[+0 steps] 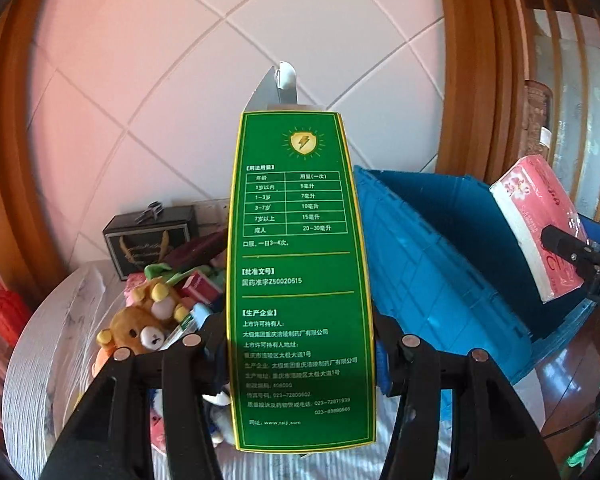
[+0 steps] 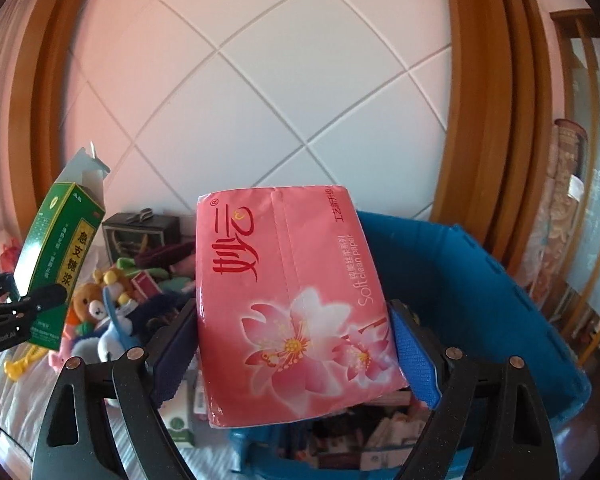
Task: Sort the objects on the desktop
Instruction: 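Carry the green box and tissue pack into the blue crate and release both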
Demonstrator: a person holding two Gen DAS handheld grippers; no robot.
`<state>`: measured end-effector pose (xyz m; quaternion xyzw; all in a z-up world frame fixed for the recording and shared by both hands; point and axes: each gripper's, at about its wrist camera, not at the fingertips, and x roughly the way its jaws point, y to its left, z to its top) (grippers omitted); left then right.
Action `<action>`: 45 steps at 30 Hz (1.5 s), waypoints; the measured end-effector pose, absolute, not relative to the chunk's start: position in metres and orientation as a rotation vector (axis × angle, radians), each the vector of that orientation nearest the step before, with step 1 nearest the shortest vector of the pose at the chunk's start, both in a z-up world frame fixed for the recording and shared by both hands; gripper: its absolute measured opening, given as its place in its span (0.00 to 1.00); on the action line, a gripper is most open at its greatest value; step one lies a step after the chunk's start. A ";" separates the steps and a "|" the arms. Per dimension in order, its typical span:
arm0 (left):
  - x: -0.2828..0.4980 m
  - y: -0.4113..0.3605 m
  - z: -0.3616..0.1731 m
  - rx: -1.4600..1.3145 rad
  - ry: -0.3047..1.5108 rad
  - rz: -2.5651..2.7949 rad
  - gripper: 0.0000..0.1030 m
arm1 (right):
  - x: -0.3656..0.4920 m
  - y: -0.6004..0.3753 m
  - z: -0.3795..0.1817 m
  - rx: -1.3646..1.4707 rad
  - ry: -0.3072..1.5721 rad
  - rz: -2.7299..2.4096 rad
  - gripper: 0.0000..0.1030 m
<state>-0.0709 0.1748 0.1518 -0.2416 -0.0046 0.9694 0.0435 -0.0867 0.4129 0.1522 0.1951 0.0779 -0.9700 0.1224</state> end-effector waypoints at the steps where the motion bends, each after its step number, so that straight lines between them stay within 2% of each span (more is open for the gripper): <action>1: -0.074 0.190 0.157 -0.723 -0.007 2.952 0.51 | -0.089 0.424 0.156 0.566 0.224 -2.851 0.87; 13: -0.133 0.367 0.189 -0.720 0.025 2.758 0.51 | -0.131 0.546 0.157 0.620 0.186 -3.019 0.87; 22: -0.182 0.451 0.162 -0.877 0.111 2.734 0.51 | -0.173 0.597 0.143 0.648 0.190 -3.083 0.87; 27: -0.201 0.465 0.139 -0.956 0.233 2.762 0.51 | -0.203 0.612 0.123 0.723 0.188 -3.081 0.87; 30: -0.214 0.461 0.131 -1.055 0.107 2.688 0.51 | -0.213 0.618 0.115 0.822 0.161 -3.065 0.87; 33: -0.220 0.466 0.122 -1.142 0.153 2.678 0.51 | -0.221 0.620 0.109 0.935 0.169 -3.045 0.87; 37: -0.218 0.469 0.118 -1.159 0.205 2.671 0.52 | -0.218 0.615 0.106 0.924 0.246 -3.046 0.87; 45: -0.221 0.456 0.118 -1.183 0.170 2.662 0.54 | -0.223 0.619 0.103 0.954 0.234 -3.033 0.87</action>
